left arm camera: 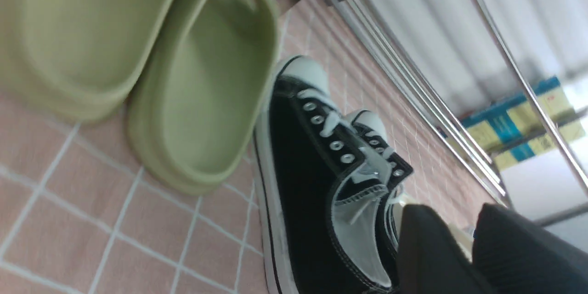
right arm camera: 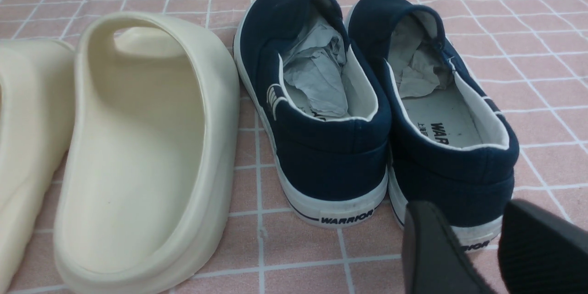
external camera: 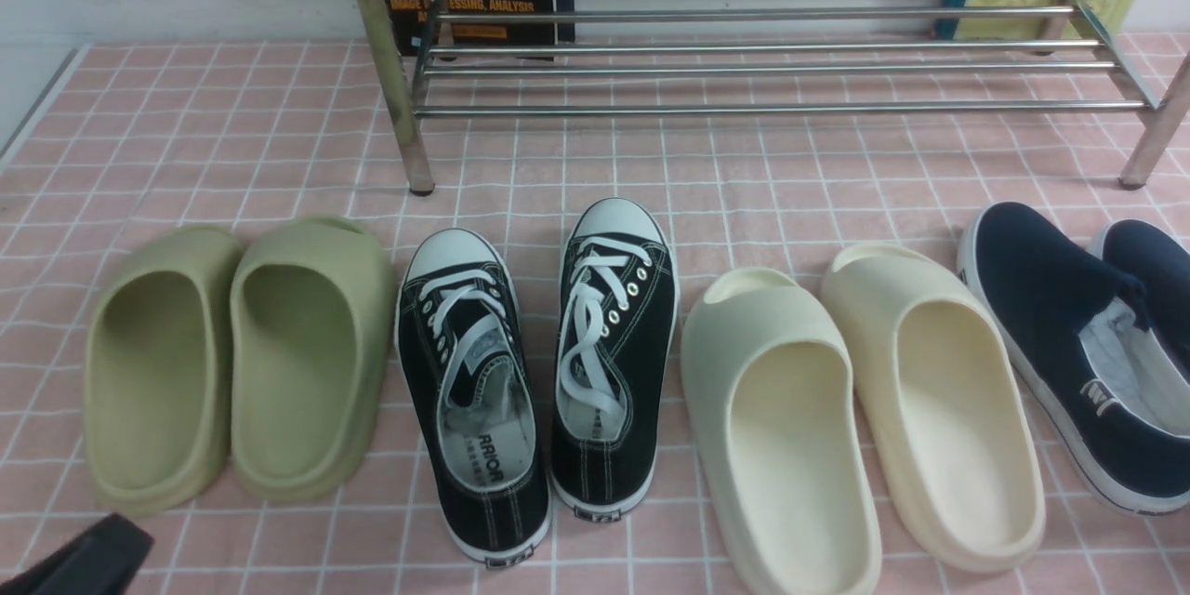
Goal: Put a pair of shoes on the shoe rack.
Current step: Use the left arm to grab the shoe closest to it
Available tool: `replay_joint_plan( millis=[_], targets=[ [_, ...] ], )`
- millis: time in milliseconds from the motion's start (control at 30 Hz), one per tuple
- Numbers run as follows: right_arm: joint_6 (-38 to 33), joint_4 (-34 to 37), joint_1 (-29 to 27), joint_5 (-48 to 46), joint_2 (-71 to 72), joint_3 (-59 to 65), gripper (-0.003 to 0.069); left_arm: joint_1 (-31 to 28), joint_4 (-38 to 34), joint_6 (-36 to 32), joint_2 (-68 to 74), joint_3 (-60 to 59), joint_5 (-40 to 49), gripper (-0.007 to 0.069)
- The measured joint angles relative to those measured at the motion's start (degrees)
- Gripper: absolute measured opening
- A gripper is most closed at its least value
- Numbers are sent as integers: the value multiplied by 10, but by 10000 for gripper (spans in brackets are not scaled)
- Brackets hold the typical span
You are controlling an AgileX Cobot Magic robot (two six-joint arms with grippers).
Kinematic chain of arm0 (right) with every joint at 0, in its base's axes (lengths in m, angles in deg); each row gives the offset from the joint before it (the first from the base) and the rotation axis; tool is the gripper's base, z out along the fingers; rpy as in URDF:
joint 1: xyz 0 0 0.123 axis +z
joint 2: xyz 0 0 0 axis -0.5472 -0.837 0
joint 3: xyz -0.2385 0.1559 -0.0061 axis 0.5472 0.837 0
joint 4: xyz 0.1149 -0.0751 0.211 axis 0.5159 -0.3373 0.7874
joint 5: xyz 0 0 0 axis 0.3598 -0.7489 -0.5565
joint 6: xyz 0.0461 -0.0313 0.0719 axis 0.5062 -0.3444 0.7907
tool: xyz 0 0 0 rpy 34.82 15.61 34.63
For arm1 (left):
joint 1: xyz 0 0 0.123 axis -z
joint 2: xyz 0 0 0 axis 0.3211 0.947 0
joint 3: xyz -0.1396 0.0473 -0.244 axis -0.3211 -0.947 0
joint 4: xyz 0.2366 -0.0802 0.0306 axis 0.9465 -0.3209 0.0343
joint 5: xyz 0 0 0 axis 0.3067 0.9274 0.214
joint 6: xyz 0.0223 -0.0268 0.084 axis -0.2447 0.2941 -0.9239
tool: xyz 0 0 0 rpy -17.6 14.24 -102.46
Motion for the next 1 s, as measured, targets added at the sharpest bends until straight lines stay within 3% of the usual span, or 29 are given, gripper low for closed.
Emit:
replay_joint_plan(
  millis=[133,267,433,567,667,700,733,800,833,900,933,1000],
  targets=[
    [0,0,0,0,0,0,240,0,113,-32,108,135,143,29],
    [0,0,0,0,0,0,240,0,206,-111,256,254,266,2],
    [0,0,0,0,0,0,240,12,196,-308,406,346,334,2],
    [0,0,-3,0,0,0,240,84,191,-353,487,375,332,11],
    [0,0,-3,0,0,0,240,182,238,-317,568,389,313,46],
    [0,0,-3,0,0,0,240,223,270,-276,597,395,301,74],
    [0,0,-3,0,0,0,240,229,275,-269,607,396,299,79],
    [0,0,-3,0,0,0,240,293,321,-183,660,409,283,165],
    [0,0,-3,0,0,0,240,293,321,-183,665,409,282,165],
    [0,0,-3,0,0,0,240,348,363,-79,728,425,258,309],
    [0,0,-3,0,0,0,240,351,365,-71,733,426,258,320],
    [0,0,-3,0,0,0,240,370,388,29,799,434,228,462]
  ],
)
